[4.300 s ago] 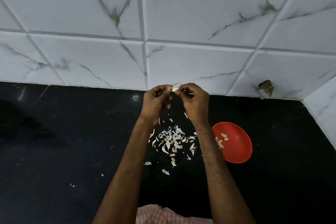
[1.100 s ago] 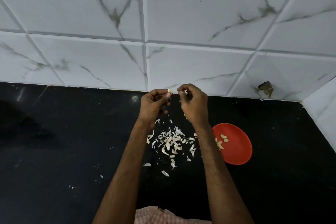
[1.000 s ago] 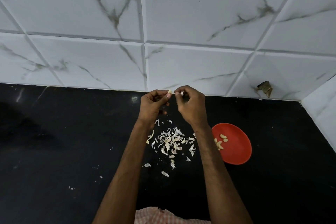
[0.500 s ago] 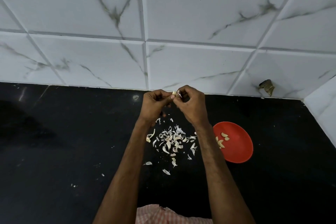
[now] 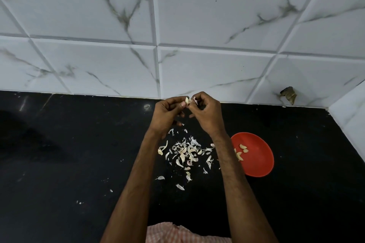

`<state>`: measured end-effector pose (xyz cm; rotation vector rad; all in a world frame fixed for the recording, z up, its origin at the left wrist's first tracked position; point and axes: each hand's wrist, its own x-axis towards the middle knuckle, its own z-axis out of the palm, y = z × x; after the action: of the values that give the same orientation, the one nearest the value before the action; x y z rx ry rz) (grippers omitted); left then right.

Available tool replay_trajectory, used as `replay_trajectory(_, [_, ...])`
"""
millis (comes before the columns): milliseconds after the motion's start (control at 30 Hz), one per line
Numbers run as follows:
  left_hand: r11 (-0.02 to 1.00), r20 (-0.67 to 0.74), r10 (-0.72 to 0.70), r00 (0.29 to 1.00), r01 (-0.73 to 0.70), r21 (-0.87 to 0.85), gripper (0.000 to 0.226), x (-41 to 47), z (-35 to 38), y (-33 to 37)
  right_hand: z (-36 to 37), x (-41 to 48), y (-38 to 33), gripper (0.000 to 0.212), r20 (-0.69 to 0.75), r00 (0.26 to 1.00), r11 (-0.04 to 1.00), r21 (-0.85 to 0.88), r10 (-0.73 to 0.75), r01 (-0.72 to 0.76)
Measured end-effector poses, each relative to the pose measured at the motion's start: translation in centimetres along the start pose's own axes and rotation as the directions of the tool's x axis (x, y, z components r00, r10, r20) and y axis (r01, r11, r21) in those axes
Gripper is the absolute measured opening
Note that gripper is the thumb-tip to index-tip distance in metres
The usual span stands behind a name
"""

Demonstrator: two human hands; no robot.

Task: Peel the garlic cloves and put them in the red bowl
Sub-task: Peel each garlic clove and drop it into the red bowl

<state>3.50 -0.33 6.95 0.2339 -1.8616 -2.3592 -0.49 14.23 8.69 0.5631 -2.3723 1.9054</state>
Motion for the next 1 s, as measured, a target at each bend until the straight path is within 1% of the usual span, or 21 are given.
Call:
replay_trajectory(233, [1.0,-0.007,0.002,1.0,-0.002,-0.02,0.022,0.1,0.0,-0.2,0.2,0.1,0.1,0.006,-0.025,1.0,0.998,0.058,0.018,-0.017])
replay_trajectory(400, [1.0,-0.037,-0.022,0.999,0.021,-0.022,0.025,0.2,0.1,-0.4,-0.1,0.2,0.5,0.01,-0.04,0.999,0.998,0.06,0.034,-0.032])
replay_trajectory(500, [0.999,-0.045,-0.029,0.999,0.028,-0.023,0.024,0.1,0.1,-0.5,-0.3,0.2,0.5,0.009,-0.013,1.0,0.999,0.039,0.001,-0.001])
replay_trajectory(567, [0.999,-0.053,-0.032,0.998,0.03,-0.038,0.019,0.1,0.1,-0.4,-0.3,0.1,0.6,0.011,0.009,1.0,0.999,0.034,-0.024,0.024])
replay_trajectory(667, [0.998,-0.071,-0.03,0.997,0.026,-0.056,0.014,0.0,0.2,-0.4,-0.2,0.2,1.3,0.011,0.018,0.999,0.998,-0.044,-0.052,0.052])
replay_trajectory(867, [1.0,-0.052,-0.022,0.998,0.022,-0.005,0.023,-0.1,0.4,-0.2,-0.1,0.3,1.7,0.005,0.005,0.995,0.983,-0.152,-0.103,0.102])
replay_trajectory(1000, [1.0,-0.044,-0.011,0.999,0.012,0.027,0.02,0.1,0.2,-0.3,-0.2,0.3,1.8,0.007,0.049,0.995,0.985,-0.144,-0.091,0.098])
